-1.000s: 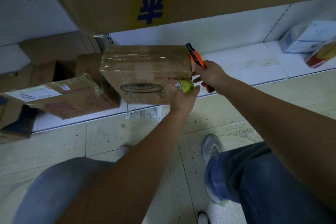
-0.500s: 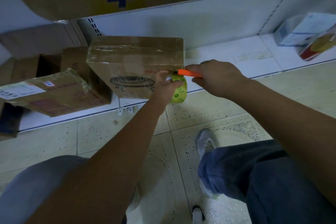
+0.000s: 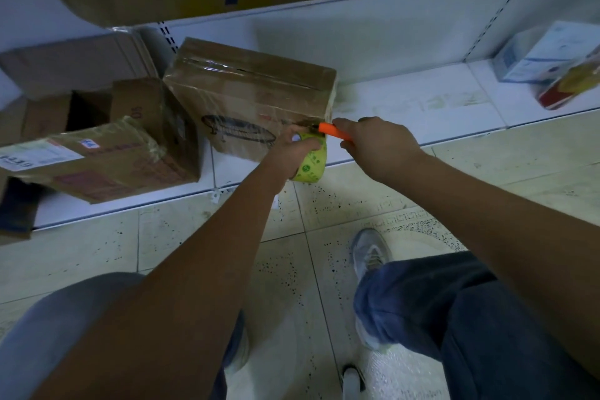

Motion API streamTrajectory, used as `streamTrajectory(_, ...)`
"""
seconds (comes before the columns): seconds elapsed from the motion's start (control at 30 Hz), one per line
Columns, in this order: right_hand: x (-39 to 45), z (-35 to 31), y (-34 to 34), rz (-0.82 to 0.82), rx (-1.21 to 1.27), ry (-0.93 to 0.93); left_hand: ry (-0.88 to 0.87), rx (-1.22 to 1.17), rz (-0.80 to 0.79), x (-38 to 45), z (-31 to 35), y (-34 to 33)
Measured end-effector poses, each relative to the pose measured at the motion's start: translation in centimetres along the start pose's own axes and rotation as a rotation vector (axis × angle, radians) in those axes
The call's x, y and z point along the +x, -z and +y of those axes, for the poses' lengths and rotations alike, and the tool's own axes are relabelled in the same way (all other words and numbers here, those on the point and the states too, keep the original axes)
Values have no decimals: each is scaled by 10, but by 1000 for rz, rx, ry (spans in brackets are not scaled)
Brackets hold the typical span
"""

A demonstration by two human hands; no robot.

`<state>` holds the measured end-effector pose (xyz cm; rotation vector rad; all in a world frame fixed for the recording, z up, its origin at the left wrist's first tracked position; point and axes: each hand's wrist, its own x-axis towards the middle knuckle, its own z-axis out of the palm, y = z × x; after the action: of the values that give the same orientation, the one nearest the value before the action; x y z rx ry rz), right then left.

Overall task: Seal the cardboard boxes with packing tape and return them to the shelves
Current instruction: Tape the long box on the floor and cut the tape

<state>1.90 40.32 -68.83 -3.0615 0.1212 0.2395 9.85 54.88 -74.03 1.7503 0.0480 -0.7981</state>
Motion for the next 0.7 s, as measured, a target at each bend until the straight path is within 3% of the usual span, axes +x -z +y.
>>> streamTrajectory(0.33, -8, 2, -3, 0, -36, -129, -43, 118, -46, 10, 8, 14)
streamTrajectory(0.53, -12, 16, 5, -165, -50, -257, -33, 122, -40, 16, 6, 19)
streamTrajectory(0.7, -22, 26, 26, -60, 122, -127, -34, 89, -46, 15, 4, 21)
